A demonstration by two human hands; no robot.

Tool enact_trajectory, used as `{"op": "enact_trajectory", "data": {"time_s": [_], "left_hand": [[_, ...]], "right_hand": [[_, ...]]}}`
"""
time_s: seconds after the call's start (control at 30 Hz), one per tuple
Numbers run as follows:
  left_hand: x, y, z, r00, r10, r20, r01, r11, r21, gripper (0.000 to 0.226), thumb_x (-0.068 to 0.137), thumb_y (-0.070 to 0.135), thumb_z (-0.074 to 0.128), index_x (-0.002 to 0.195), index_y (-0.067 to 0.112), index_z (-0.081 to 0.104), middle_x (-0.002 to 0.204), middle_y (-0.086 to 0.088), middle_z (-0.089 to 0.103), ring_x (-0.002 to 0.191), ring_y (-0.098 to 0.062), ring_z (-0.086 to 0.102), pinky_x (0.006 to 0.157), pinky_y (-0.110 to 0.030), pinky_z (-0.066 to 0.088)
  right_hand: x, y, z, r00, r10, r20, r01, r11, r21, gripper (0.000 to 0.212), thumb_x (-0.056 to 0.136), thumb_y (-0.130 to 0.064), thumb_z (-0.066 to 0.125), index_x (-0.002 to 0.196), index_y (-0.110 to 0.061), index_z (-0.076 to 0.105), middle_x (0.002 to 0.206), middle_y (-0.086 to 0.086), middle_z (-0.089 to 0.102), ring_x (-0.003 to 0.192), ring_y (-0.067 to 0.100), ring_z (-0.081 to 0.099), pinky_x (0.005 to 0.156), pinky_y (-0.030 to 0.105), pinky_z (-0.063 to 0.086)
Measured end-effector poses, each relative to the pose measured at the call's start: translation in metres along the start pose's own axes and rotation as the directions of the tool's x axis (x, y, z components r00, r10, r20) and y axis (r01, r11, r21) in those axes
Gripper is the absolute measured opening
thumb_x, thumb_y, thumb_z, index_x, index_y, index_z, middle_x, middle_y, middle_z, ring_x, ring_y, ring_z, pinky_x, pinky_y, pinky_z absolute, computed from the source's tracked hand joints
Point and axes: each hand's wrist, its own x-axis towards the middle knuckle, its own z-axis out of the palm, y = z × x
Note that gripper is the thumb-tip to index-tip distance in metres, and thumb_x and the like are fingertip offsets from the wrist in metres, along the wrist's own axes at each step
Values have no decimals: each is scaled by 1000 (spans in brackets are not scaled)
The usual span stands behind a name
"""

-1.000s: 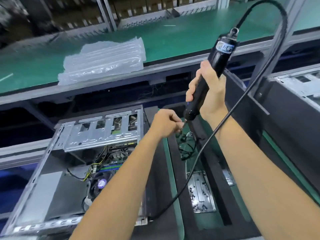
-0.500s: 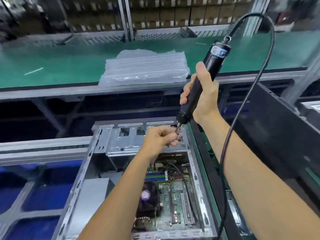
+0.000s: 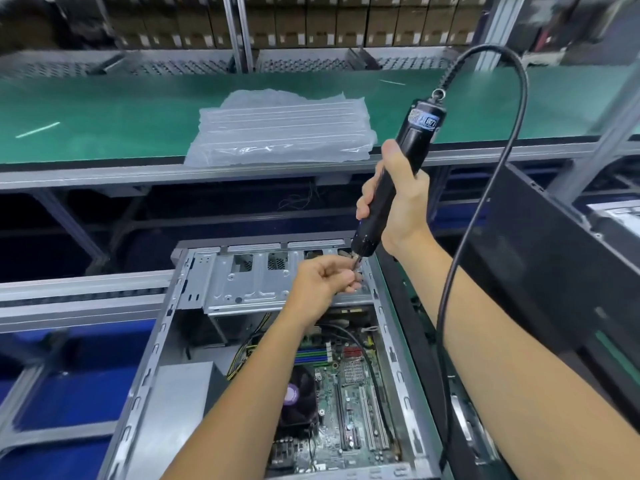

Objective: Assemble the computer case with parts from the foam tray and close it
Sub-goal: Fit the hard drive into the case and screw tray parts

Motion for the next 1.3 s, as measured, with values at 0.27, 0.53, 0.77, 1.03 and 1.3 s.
{"op": "enact_trajectory", "data": {"time_s": [0.27, 0.53, 0.77, 1.03, 1.3], "left_hand": [[-20, -11, -15, 777, -456, 434, 277, 866, 416, 38, 83, 50, 66, 73, 13, 66, 71, -8, 71, 59, -17, 68, 53, -21, 51], [-29, -32, -14, 609, -768, 196, 687, 635, 353, 50, 66, 59, 65, 72, 10, 61, 57, 1, 64, 52, -7, 59, 49, -13, 47], [-31, -14, -33, 784, -538, 308, 548, 834, 64, 47, 81, 55, 61, 88, 9, 72, 82, -12, 71, 68, -15, 67, 50, -17, 47], [-24, -35, -10, 713, -604, 356, 637, 770, 29, 40, 92, 32, 58, 121, 6, 60, 121, -5, 65, 111, -16, 63, 93, -26, 51], [-21, -53, -9, 612, -692, 383, 780, 608, -149, 49, 76, 33, 71, 113, 1, 66, 117, -12, 67, 98, -16, 69, 68, -13, 56]], "right_hand": [[17, 6, -14, 994, -101, 34, 104, 989, -108, 27, 81, -44, 70, 65, -26, 58, 50, 8, 48, 37, 24, 42, 44, 31, 39], [24, 32, -19, 995, -95, 44, 101, 983, -156, 35, 83, -42, 69, 71, -14, 51, 53, 14, 46, 37, 27, 42, 44, 31, 39], [25, 44, -20, 995, -83, 54, 91, 982, -168, 30, 82, -41, 69, 70, -18, 52, 53, 14, 46, 38, 24, 44, 44, 33, 40], [26, 47, -22, 995, -78, 66, 89, 976, -197, 24, 83, -40, 69, 67, -28, 57, 52, 10, 49, 38, 24, 45, 45, 31, 42], [23, 46, -23, 990, -112, 90, 129, 969, -209, 26, 83, -39, 68, 67, -25, 54, 52, 10, 48, 38, 25, 46, 44, 32, 41]]}}
